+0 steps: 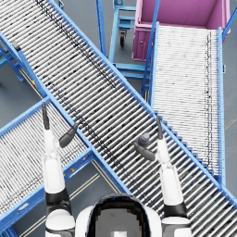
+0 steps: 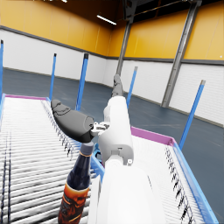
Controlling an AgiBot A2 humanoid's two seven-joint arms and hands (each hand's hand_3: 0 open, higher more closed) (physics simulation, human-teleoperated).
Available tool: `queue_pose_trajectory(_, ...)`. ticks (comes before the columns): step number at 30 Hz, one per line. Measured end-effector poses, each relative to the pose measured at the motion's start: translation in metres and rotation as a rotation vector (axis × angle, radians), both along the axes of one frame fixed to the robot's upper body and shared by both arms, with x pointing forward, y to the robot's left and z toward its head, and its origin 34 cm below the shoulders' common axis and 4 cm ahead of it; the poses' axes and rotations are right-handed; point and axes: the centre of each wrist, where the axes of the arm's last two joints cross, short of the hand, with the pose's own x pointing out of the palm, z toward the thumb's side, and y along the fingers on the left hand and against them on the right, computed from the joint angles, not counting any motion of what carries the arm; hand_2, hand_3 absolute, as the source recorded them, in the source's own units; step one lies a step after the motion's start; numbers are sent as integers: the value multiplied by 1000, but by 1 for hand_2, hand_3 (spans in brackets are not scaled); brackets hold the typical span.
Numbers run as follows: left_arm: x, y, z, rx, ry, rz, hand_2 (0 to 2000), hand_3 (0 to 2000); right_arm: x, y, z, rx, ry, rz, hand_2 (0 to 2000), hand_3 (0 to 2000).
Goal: Pick up the oil and place it on the left assembly line, put the cola on the right, and keep Sprite still
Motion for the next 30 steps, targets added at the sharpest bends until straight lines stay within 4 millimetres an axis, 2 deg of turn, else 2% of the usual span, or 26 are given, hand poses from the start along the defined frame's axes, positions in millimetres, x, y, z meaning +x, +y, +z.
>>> queue_pose_trajectory(10,5,-3,0,-3,8,-11,0,0,31,12,-68,-24,274,6,0,0)
queue_pose_trajectory(15,7,-2,0,-9,11,-7,0,0,41,17,-100,-41,399,5,0,0)
queue_pose_trajectory(22,7,1,1,-17,8,1,0,0,55,29,-132,-64,533,13,0,0)
queue_pose_trajectory(27,9,3,1,-24,8,9,0,0,69,39,-147,-80,610,18,0,0)
queue_pose_trajectory(28,9,4,1,-26,10,11,0,0,72,41,-149,-82,624,16,1361,327)
queue_pose_trajectory(29,9,4,0,-28,12,12,0,0,74,42,-150,-81,633,15,2000,653)
queue_pose_trajectory(30,10,5,0,-29,13,14,0,0,77,42,-149,-78,633,10,2000,980)
